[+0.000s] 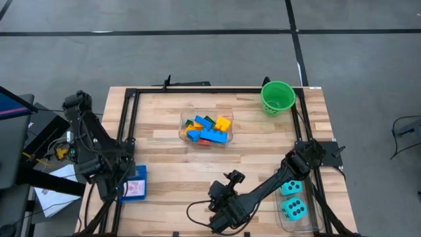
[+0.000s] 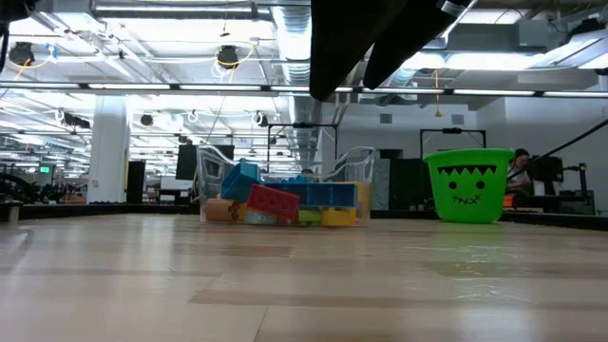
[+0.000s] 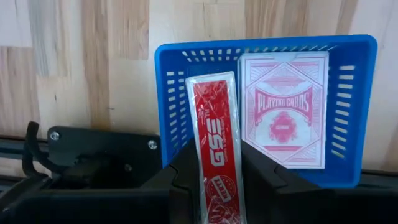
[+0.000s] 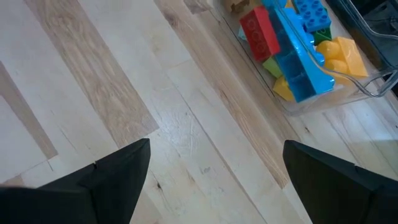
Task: Pick & Place Toys
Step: Put the red playing card box into the blue bin
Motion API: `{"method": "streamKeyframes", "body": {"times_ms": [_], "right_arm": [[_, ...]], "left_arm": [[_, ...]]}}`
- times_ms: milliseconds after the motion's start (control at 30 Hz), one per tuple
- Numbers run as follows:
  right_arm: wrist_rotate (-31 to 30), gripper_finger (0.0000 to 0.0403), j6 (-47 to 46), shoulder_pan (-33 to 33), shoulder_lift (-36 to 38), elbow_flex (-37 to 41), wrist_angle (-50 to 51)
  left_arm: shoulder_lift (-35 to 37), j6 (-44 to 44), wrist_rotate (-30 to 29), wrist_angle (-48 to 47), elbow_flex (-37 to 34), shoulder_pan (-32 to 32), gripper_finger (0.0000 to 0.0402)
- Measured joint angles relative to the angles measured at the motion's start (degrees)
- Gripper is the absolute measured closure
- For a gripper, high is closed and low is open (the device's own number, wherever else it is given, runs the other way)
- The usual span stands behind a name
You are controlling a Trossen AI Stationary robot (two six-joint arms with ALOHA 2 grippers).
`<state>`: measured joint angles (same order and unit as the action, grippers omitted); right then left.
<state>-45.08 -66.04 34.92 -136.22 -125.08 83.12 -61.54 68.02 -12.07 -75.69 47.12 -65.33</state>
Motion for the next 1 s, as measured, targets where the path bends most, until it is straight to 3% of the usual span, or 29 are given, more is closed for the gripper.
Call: {"method": "streamKeyframes", "body": {"times_ms": [167, 500, 1000], "right_arm": [[-0.02, 0.0044, 0.04, -0.19, 0.0, 0.0, -0.85], [-0.24, 0.0044, 0.02, -0.28, 0.0, 0.0, -1.34], [-0.24, 0.0044, 0.02, -0.7, 0.02, 0.0, -1.79]], "left_arm": [[0.0, 1.79, -2.92, 1.06, -1.67, -2.67, 0.0335], [-0.01, 1.89, -2.89, 7.33, -7.85, -3.48, 0.0335], [-0.02, 3.25, -3.9, 8.46, -8.12, -6.93, 0.0335]]}}
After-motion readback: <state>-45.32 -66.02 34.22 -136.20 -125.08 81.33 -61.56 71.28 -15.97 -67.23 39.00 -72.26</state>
